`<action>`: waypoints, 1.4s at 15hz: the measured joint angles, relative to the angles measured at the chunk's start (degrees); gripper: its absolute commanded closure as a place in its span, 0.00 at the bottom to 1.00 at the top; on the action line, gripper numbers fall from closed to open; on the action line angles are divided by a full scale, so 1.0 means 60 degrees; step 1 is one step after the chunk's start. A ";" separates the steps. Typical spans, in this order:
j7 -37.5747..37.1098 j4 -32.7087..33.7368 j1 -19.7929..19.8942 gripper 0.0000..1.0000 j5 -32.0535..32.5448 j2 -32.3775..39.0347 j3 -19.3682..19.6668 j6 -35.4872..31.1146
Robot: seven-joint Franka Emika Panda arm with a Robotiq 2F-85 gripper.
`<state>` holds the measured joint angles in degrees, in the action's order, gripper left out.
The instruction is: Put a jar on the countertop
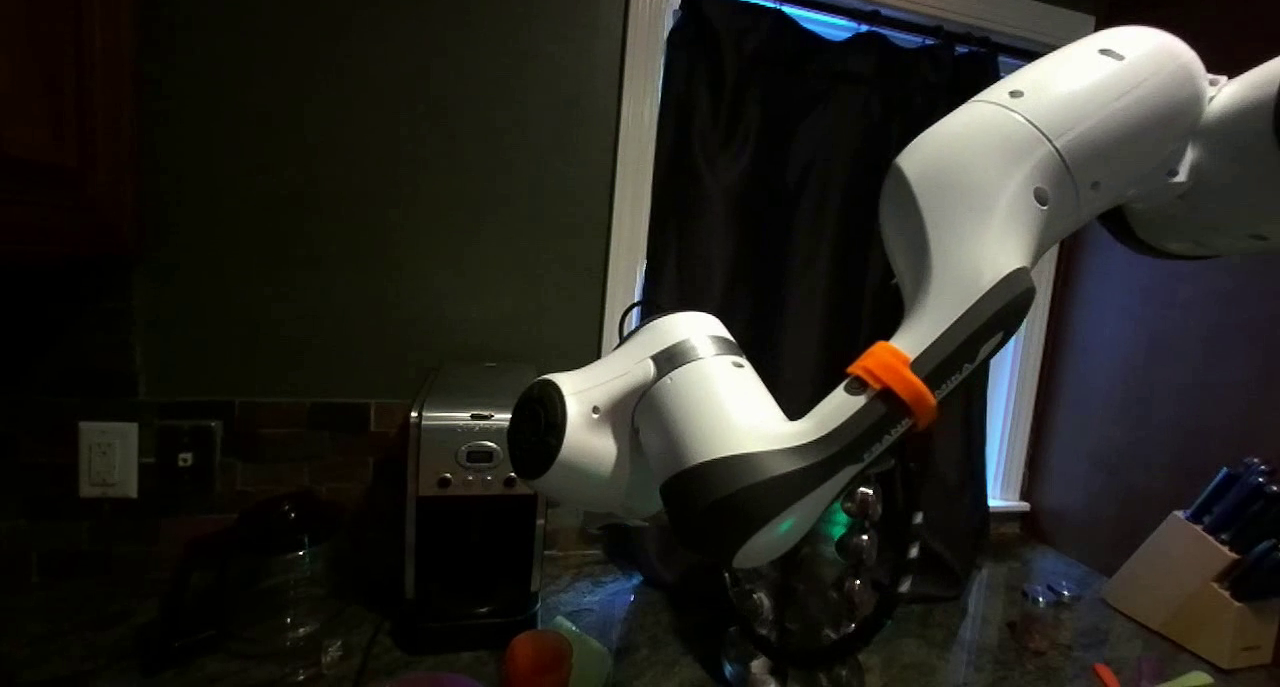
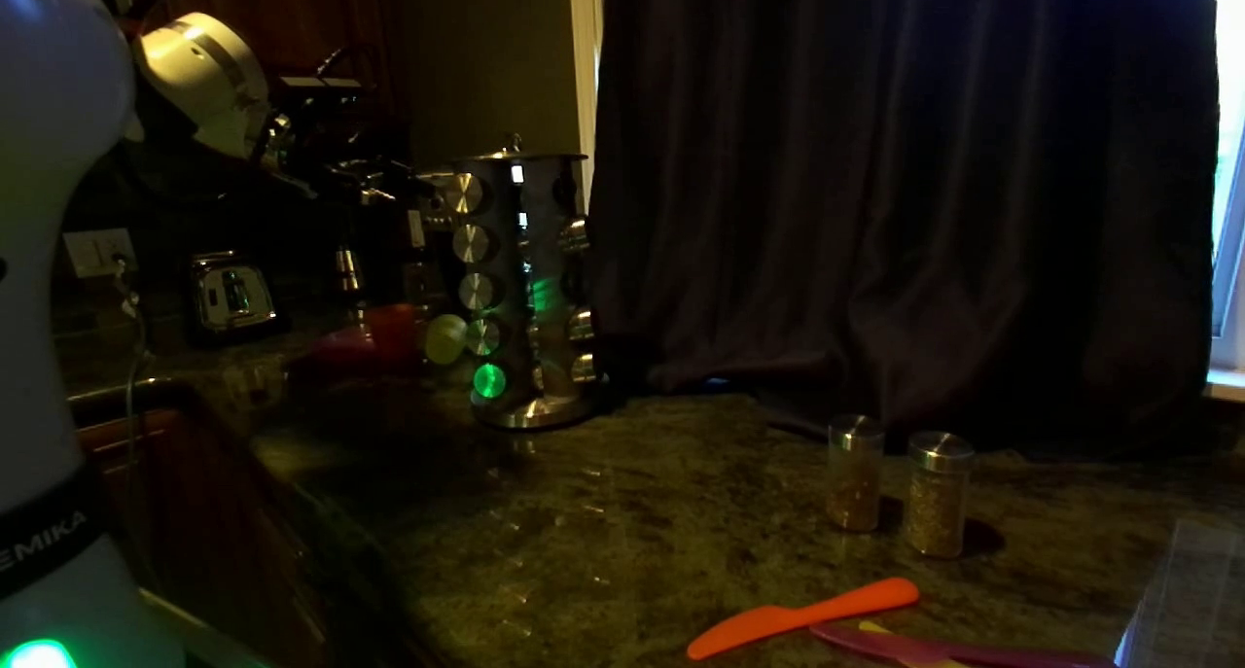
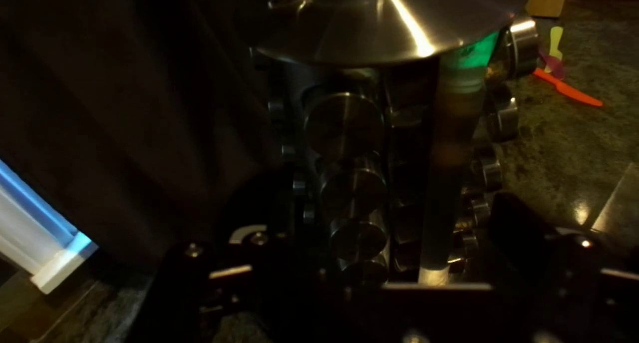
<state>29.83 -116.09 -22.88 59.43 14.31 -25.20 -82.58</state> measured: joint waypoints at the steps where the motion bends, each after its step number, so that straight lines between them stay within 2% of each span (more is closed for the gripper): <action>1: 0.0056 0.0048 0.0005 0.00 0.0000 0.0135 0.0036 0.0000; 8: 0.0382 0.0183 0.0049 0.00 0.0000 0.0643 0.0279 -0.0001; 21: 0.1231 0.0130 0.0329 0.00 0.0401 0.0846 0.0572 -0.0351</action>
<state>37.21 -115.30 -20.90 61.84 19.39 -21.77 -84.69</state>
